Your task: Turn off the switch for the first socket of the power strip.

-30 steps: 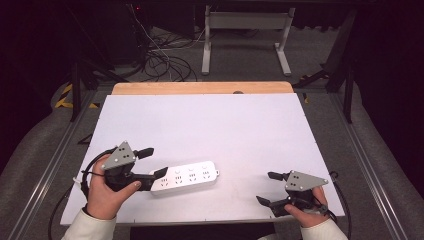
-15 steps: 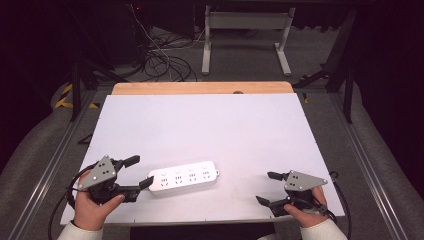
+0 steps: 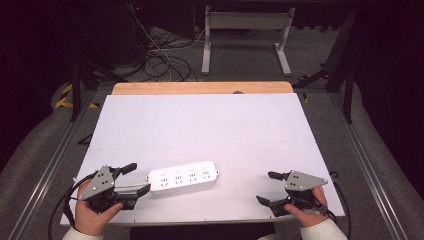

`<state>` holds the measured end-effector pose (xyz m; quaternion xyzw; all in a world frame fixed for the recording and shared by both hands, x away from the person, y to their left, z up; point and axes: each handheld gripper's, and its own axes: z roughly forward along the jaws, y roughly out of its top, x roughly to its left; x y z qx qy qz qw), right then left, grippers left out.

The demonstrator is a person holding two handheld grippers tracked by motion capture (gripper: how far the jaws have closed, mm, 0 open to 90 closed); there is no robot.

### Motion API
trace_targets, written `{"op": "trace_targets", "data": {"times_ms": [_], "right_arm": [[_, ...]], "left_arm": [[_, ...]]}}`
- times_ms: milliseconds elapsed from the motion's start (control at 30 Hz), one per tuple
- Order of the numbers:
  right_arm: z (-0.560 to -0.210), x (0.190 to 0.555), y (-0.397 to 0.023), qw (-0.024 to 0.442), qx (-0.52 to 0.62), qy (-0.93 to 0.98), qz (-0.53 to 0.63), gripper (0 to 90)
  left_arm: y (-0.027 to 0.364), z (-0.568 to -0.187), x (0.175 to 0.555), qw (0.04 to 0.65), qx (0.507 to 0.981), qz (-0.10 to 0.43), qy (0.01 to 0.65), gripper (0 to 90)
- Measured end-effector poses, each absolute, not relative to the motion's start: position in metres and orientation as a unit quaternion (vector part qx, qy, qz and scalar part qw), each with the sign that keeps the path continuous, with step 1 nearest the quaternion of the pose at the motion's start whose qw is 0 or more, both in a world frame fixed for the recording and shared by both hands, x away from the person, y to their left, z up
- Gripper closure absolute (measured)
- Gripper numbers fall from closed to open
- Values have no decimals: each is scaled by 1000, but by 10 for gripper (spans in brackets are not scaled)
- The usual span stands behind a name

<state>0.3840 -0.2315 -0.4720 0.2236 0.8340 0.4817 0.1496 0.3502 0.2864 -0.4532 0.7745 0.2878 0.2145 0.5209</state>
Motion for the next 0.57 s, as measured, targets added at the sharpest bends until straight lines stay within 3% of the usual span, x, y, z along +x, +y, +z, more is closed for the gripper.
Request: {"op": "trace_targets", "data": {"times_ms": [167, 300, 567], "right_arm": [[-472, 384, -231, 150, 224, 834, 482, 139], [-472, 384, -231, 150, 224, 834, 481, 138], [-472, 385, -232, 149, 224, 834, 482, 134]], "left_arm": [[291, -465, 347, 520, 771, 207, 304, 212], [295, -476, 347, 528, 766, 167, 327, 219], [294, -476, 343, 516, 771, 192, 319, 209]]}}
